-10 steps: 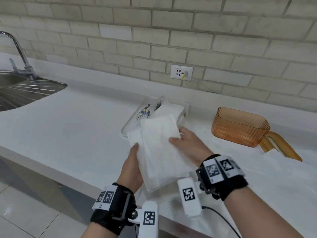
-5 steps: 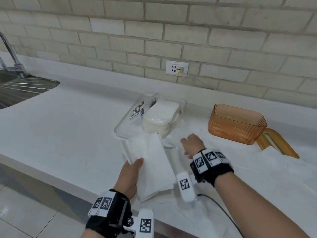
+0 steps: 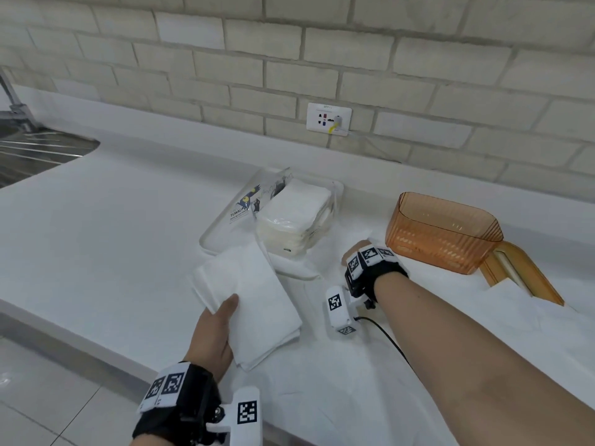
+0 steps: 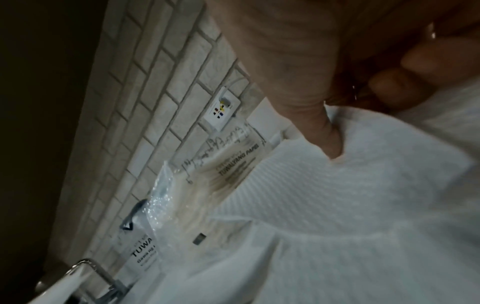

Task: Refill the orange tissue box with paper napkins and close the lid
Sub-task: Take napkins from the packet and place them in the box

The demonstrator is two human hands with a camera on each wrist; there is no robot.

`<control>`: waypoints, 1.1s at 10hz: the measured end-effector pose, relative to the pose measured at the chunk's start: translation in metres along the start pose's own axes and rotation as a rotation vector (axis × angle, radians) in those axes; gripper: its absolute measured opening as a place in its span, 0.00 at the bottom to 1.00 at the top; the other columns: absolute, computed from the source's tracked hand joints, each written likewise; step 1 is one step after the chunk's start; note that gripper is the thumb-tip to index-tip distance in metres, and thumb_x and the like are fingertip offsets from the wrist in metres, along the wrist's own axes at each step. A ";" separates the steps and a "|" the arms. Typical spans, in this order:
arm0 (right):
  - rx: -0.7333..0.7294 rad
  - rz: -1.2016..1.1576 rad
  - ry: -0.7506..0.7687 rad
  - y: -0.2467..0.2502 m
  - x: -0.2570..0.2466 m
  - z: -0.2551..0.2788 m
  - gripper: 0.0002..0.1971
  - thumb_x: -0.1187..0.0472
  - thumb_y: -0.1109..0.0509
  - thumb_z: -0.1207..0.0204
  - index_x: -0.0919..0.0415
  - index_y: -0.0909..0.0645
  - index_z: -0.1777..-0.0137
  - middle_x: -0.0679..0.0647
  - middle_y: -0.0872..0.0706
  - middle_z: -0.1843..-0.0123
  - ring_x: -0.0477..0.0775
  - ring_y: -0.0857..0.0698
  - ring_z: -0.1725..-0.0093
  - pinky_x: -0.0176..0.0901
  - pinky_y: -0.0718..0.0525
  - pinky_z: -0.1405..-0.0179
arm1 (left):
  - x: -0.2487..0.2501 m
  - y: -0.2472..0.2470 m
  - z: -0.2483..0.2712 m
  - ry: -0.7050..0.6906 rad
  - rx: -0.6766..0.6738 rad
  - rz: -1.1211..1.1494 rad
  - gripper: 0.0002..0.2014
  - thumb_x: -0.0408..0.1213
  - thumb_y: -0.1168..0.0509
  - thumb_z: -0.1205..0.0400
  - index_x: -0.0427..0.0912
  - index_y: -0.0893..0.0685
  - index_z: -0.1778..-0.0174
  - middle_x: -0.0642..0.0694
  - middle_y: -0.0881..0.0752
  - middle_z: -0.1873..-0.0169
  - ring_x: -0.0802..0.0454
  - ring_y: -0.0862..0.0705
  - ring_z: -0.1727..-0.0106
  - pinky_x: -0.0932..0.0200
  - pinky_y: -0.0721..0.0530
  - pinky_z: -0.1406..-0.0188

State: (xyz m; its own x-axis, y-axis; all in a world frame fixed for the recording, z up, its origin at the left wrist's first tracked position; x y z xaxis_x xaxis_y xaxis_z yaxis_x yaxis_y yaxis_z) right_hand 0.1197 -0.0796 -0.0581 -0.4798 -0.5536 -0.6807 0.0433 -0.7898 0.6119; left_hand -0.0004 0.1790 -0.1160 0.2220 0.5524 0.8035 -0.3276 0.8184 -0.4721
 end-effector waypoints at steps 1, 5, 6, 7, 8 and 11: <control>-0.020 0.134 0.099 0.012 -0.012 -0.002 0.07 0.63 0.35 0.24 0.66 0.20 0.50 0.61 0.17 0.53 0.55 0.22 0.57 0.41 0.27 0.67 | 0.006 0.001 0.000 -0.030 -0.006 -0.017 0.12 0.32 0.42 0.14 0.40 0.21 0.35 0.44 0.11 0.45 0.49 0.12 0.47 0.53 0.16 0.50; -0.170 0.233 0.180 0.149 0.029 0.034 0.07 0.65 0.39 0.21 0.57 0.23 0.46 0.52 0.14 0.54 0.52 0.15 0.58 0.42 0.17 0.62 | 0.008 -0.063 0.016 -0.011 -0.147 -0.038 0.14 0.33 0.42 0.14 0.39 0.22 0.33 0.41 0.13 0.41 0.44 0.15 0.41 0.48 0.18 0.43; -0.173 0.719 0.156 0.144 0.060 0.013 0.14 0.59 0.39 0.20 0.60 0.22 0.37 0.57 0.16 0.40 0.55 0.17 0.46 0.44 0.20 0.47 | 0.006 -0.093 0.020 -0.019 -0.186 -0.049 0.11 0.32 0.42 0.14 0.40 0.19 0.38 0.43 0.10 0.47 0.47 0.11 0.48 0.51 0.13 0.50; -0.118 0.963 0.213 0.127 0.072 0.002 0.19 0.59 0.42 0.18 0.64 0.27 0.29 0.60 0.23 0.30 0.58 0.22 0.33 0.44 0.24 0.37 | -0.006 -0.109 0.021 -0.003 -0.170 -0.055 0.12 0.32 0.41 0.14 0.39 0.20 0.37 0.43 0.10 0.48 0.47 0.11 0.50 0.53 0.13 0.54; -0.127 1.022 0.299 0.117 0.077 -0.008 0.26 0.53 0.39 0.19 0.63 0.35 0.23 0.60 0.35 0.21 0.60 0.30 0.25 0.48 0.27 0.29 | -0.018 -0.113 0.021 0.015 -0.120 -0.053 0.14 0.32 0.42 0.14 0.36 0.22 0.33 0.40 0.12 0.45 0.45 0.13 0.47 0.53 0.17 0.54; -0.178 0.854 0.401 0.113 0.078 -0.022 0.38 0.47 0.24 0.32 0.59 0.35 0.25 0.53 0.26 0.27 0.55 0.24 0.31 0.47 0.24 0.34 | -0.028 -0.109 0.016 -0.018 0.019 -0.018 0.12 0.32 0.42 0.14 0.37 0.22 0.35 0.43 0.13 0.47 0.47 0.14 0.49 0.54 0.19 0.56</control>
State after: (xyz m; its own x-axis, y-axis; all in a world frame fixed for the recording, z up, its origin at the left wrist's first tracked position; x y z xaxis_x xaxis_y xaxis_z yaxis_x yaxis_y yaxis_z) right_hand 0.1061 -0.2178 -0.0512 0.1094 -0.9839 -0.1410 0.3881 -0.0883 0.9174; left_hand 0.0140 0.0717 -0.0809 0.2112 0.5346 0.8183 -0.3416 0.8248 -0.4507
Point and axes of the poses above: each hand's wrist, its own z-axis away from the middle knuckle, its own y-axis out of the back of the hand, x = y × z, the point moved 6 cm from there along -z, towards the middle knuckle
